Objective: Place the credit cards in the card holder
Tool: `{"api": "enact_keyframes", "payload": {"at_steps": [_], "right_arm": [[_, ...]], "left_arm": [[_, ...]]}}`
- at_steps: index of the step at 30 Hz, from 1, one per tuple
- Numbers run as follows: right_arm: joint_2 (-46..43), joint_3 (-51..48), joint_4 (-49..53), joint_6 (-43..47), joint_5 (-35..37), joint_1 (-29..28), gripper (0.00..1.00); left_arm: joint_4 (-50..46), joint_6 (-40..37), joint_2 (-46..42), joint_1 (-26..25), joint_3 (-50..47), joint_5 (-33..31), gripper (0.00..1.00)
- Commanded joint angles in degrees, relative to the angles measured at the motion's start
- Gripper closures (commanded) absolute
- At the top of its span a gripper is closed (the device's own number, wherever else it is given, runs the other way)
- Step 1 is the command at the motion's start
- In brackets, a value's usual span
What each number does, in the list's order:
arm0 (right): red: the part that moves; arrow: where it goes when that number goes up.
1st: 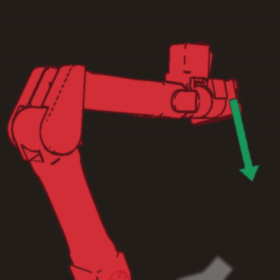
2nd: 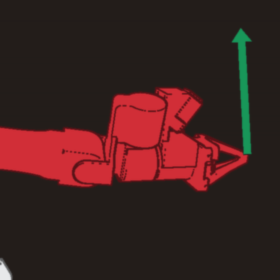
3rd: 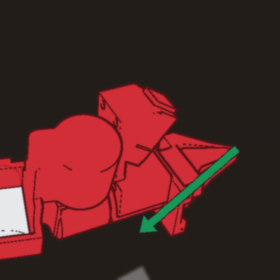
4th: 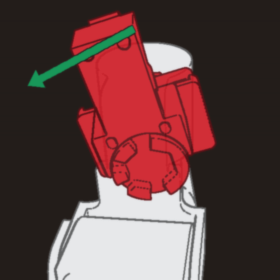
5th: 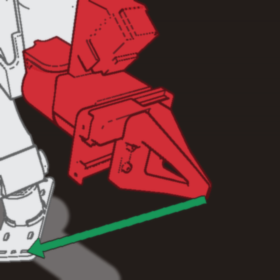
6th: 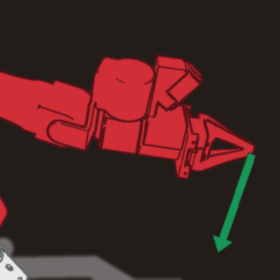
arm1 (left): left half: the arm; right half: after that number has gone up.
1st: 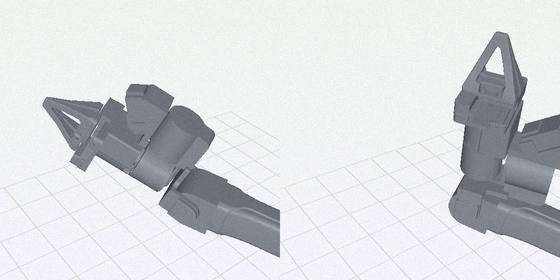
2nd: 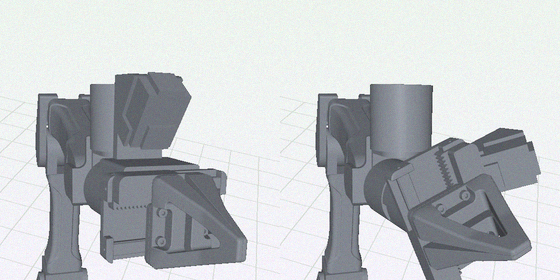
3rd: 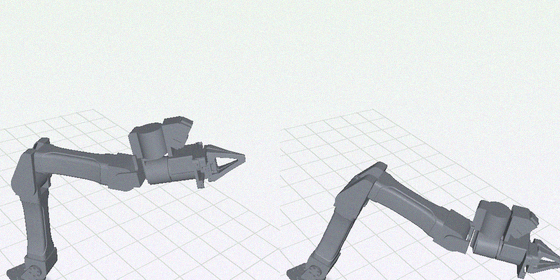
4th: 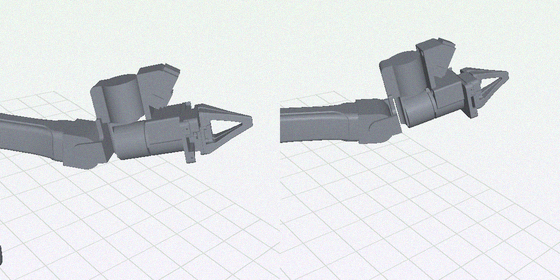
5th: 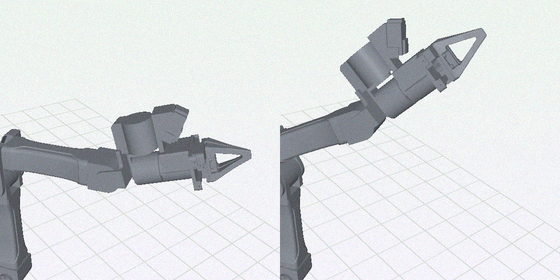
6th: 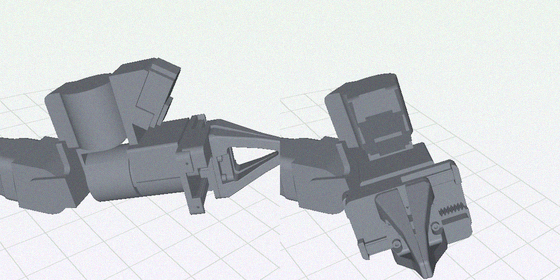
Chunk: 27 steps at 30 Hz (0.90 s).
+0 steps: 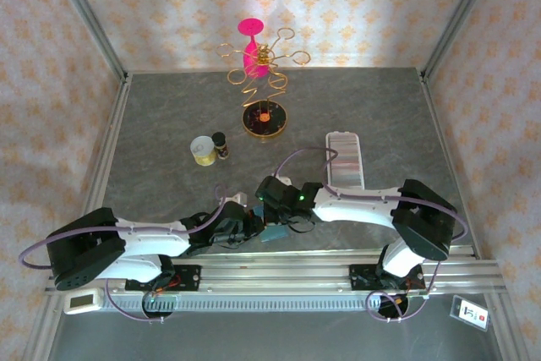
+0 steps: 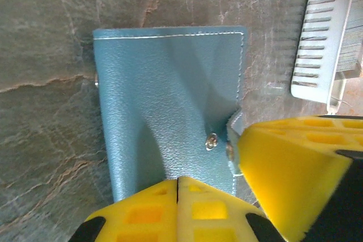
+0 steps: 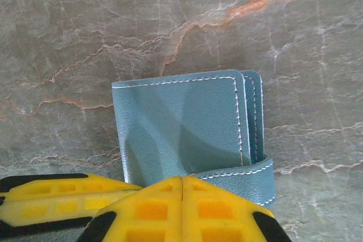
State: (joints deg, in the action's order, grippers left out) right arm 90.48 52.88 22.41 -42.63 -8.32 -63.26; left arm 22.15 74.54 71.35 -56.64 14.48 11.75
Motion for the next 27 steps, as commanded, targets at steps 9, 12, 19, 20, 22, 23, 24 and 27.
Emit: {"api": "enact_keyframes", "payload": {"at_steps": [9, 12, 19, 20, 22, 23, 24, 27], "right_arm": [[1.9, -2.02, -3.16, -1.53, 0.18, 0.08, 1.0], [2.24, -2.6, -4.52, -2.29, 0.04, 0.16, 1.0], [-0.84, -3.0, -5.89, -3.38, 1.4, 0.1, 1.0], [-1.36, -2.92, -6.0, -3.4, 1.61, 0.1, 1.0], [-2.15, -2.74, -6.22, -3.51, 1.97, 0.12, 1.0], [-2.33, -2.7, -6.26, -3.52, 2.03, 0.11, 1.0], [-2.23, -2.78, -6.3, -3.6, 2.14, 0.09, 1.0], [-1.11, -3.2, -6.49, -3.52, 1.58, 0.15, 1.0]], "left_arm": [[-0.12, -0.09, -0.51, -0.47, -0.2, -0.24, 1.0], [0.14, 0.08, -0.42, -0.4, -0.5, -0.23, 1.0], [0.52, 0.46, -0.64, -0.43, -1.11, -0.23, 1.0], [0.44, 0.36, -0.69, -0.4, -0.99, -0.21, 1.0], [0.08, 0.26, -0.78, -0.43, -0.94, -0.41, 1.0], [0.08, 0.25, -0.79, -0.41, -0.91, -0.4, 1.0], [0.08, 0.27, -0.71, -0.4, -0.94, -0.47, 1.0], [0.05, 0.35, -0.63, -0.45, -0.94, -0.37, 1.0]]}}
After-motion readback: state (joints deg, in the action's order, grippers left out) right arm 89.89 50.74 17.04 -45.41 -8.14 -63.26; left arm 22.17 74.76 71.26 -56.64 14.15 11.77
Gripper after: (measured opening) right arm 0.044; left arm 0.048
